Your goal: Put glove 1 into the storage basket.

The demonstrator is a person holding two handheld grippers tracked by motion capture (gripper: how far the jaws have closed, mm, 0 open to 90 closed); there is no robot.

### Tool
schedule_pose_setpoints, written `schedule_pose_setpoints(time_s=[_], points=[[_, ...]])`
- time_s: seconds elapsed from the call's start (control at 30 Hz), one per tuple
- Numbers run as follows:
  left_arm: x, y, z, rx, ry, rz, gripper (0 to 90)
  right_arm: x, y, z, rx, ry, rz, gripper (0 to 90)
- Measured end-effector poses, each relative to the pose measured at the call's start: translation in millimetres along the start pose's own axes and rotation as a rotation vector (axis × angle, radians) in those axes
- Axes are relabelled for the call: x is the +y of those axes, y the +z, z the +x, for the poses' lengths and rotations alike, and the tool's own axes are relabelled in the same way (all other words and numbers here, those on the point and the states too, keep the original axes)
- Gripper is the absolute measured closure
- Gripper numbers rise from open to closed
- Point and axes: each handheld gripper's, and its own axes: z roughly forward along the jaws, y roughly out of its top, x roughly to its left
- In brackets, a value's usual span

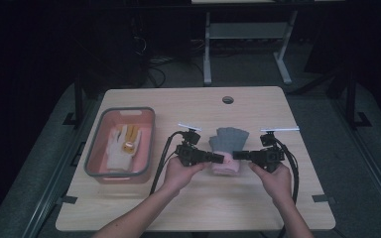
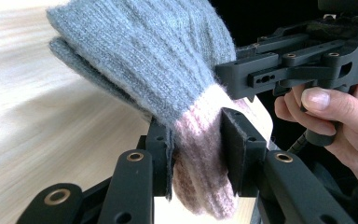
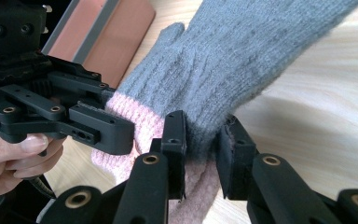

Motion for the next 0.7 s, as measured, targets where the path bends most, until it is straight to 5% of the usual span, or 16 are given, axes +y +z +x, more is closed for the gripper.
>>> schedule_pose_setpoints(time_s=[0.7], points=[[1.0, -41.6, 7.3, 0.018, 0.005, -0.034, 66.1, 21.1, 18.0, 30.1, 0.048, -0.043, 0.022, 74.5]])
